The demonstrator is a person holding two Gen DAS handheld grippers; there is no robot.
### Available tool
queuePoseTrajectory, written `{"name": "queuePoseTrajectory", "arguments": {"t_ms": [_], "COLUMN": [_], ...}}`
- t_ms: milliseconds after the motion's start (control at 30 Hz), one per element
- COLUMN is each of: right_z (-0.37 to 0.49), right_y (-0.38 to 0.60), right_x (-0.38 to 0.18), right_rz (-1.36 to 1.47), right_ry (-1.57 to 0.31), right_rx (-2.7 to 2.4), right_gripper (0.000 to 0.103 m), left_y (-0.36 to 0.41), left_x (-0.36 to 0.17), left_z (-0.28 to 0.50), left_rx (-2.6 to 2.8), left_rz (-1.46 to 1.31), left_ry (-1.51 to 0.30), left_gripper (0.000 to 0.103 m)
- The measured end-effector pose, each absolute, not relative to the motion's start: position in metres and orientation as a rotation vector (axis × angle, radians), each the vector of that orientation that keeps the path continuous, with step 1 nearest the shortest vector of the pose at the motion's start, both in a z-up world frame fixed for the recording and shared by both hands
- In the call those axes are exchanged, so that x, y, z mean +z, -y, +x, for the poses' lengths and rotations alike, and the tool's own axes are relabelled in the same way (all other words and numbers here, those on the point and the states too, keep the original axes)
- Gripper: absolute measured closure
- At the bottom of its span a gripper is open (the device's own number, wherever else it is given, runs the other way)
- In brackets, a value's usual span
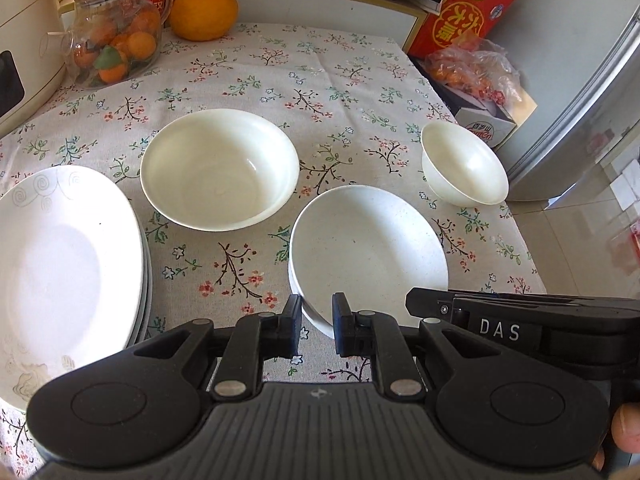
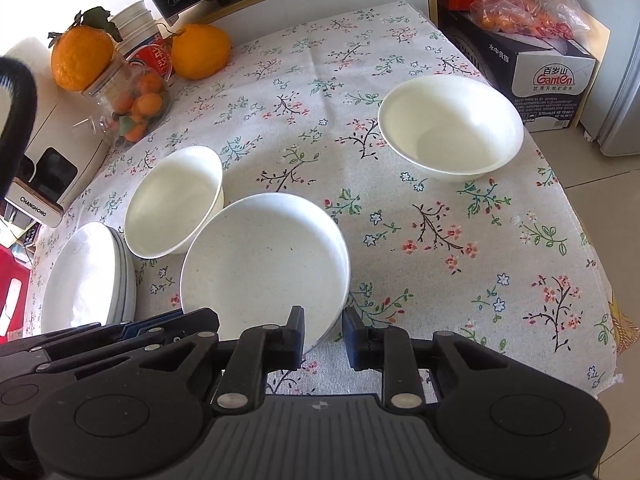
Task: Organize plates and bowls
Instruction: 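Lift the cream bowl with both grippers and carry it over the white bowl, then lower the cream bowl into the white bowl and open both grippers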
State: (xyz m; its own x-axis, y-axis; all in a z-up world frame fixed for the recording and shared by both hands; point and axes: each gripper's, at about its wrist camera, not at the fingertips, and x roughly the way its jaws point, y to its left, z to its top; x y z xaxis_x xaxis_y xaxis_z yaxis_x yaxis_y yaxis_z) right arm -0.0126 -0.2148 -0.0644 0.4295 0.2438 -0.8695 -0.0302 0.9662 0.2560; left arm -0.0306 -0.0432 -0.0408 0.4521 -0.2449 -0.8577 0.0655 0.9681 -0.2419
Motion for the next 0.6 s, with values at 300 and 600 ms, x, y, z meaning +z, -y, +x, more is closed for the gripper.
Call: {"name": "queuePoseTrajectory", "arguments": {"t_ms": [300, 600], "right_z": [-0.013, -0.011], "right_y": [0.218, 0.228], "right_x": [-0.064, -0.057], "right_rz": [0.219, 0.238], "right_ry": [-1.118, -1.087], "right_rx": [0.158, 0.131], "right_gripper": [0.083, 0.08], "left_y": [0.04, 0.034], "left_x": [-0.041, -0.033], "left_z": [-0.03, -0.029], "left_rx": [-0.177, -0.173], "left_rz": [-0.177, -0.188], "left_ry": [-1.088, -1.078], "left_gripper": [0.081, 0.079]}}
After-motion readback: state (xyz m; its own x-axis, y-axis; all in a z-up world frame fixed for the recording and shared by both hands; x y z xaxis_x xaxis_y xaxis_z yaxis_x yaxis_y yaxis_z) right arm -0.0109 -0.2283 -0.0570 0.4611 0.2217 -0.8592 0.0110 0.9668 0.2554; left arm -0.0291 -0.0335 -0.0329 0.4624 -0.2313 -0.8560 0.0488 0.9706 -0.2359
